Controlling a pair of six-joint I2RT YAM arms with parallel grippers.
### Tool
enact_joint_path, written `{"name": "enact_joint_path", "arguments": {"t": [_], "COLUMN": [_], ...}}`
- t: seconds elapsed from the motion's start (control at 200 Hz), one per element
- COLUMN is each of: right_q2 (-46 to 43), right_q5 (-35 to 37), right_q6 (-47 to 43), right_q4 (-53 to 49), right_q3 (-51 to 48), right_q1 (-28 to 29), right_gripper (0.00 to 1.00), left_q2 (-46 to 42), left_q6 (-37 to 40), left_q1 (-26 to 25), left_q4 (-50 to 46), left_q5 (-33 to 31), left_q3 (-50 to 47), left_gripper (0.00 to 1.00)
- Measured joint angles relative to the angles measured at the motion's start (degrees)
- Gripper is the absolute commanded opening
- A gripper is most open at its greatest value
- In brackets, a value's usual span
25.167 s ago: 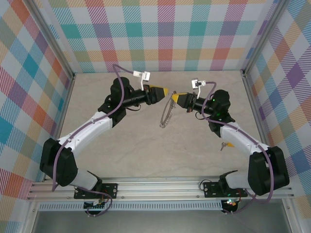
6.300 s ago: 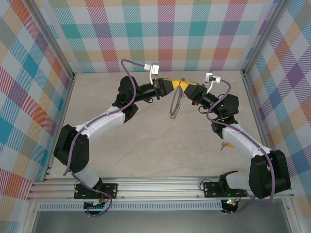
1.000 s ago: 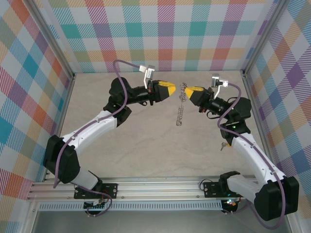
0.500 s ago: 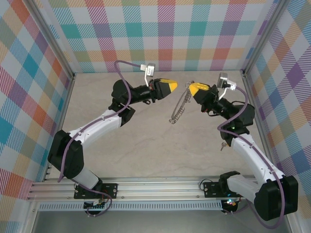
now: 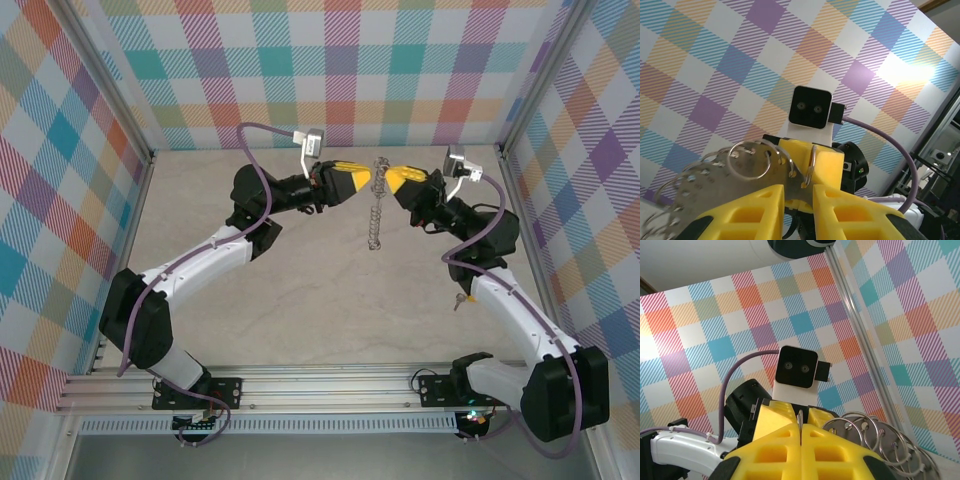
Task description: Put the keys on the keyring
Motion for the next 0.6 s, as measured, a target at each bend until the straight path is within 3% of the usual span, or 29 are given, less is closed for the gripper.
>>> {"name": "enact_joint_path", "arguments": {"t": [0.6], "right_q2": [1.18], "right_q5": [0.02], "right_q6": [-0.02], "right_q4": [0.42], "right_q3": [0.46], "right_q1": [0.90], "right_gripper": [0.00], "left_q2": [0.85], "left_q6": [0.00], "left_q1": [-0.42], "left_q4": [0.00], "left_q5": [0.17], "left_q3": [0.94], "left_gripper": [0.25]}}
